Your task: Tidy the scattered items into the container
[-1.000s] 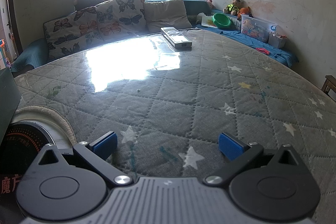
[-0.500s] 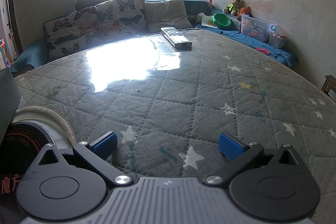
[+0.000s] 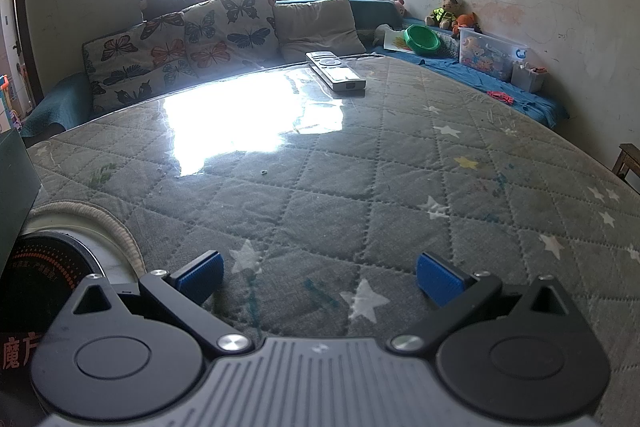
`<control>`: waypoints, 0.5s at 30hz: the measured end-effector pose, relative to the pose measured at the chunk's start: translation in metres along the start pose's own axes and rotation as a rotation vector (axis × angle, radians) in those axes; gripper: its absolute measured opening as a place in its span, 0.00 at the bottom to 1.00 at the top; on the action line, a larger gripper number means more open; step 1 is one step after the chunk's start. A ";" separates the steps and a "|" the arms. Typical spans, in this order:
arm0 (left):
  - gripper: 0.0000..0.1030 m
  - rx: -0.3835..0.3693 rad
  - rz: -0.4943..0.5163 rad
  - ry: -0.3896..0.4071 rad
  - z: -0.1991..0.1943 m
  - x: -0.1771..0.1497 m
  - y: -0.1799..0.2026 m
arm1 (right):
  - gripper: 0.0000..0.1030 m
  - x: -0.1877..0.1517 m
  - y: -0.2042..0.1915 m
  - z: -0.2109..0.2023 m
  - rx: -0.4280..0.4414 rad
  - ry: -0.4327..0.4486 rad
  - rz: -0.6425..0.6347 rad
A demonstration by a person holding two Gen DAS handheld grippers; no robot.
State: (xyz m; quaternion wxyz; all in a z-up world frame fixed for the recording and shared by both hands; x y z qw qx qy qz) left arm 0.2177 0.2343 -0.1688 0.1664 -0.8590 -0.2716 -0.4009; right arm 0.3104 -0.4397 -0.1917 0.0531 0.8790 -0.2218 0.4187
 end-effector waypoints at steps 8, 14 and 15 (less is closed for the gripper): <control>1.00 0.000 0.000 0.000 0.000 0.000 0.000 | 1.00 0.000 0.000 0.000 0.000 0.000 0.000; 1.00 0.000 0.000 0.000 0.000 0.000 0.001 | 1.00 0.000 0.000 0.000 0.000 0.000 0.000; 1.00 0.000 0.000 0.000 0.000 0.000 0.002 | 1.00 0.000 0.000 0.000 0.000 0.000 0.000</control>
Point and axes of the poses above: each gripper's, at about its wrist camera, not at the fingertips, and z roughly the way its jaws point, y to its right, x to its top, the point moved 7 cm from there along z, roughly the way its jaws point, and after that the axes turned 5 degrees about x, right-handed, at the moved point
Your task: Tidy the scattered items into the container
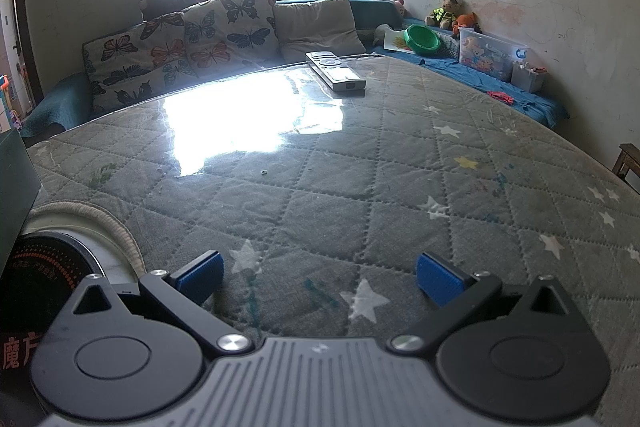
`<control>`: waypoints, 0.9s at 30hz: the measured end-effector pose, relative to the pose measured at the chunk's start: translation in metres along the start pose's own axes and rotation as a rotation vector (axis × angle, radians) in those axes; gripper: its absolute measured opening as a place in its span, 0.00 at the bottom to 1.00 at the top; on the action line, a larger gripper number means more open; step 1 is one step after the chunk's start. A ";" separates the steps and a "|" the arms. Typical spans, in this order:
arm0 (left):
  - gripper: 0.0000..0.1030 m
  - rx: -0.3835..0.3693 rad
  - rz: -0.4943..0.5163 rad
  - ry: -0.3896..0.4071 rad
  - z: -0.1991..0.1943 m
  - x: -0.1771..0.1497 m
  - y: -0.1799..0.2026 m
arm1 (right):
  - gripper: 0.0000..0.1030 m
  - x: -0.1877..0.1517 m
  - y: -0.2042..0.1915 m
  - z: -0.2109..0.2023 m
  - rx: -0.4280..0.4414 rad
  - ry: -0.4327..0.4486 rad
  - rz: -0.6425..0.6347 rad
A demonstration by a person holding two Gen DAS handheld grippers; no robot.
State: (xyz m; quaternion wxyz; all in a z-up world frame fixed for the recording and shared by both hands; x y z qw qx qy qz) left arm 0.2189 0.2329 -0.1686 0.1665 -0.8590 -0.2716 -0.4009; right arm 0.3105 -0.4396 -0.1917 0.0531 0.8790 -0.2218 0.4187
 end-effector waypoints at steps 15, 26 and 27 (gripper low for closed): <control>1.00 0.000 0.000 0.000 0.000 0.000 -0.002 | 1.00 0.000 0.000 0.000 0.000 0.000 0.000; 1.00 0.000 0.000 0.000 0.000 0.000 -0.002 | 1.00 0.000 0.000 0.000 0.000 0.000 0.000; 1.00 0.000 0.000 0.000 0.000 0.000 -0.002 | 1.00 0.000 0.000 0.000 0.000 0.000 0.000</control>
Point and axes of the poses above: each gripper's, at about its wrist camera, not at the fingertips, and z roughly the way its jaws point, y to its right, x to its top, the point moved 7 cm from there along z, roughly the way its jaws point, and after that the axes turned 5 degrees about x, right-handed, at the moved point
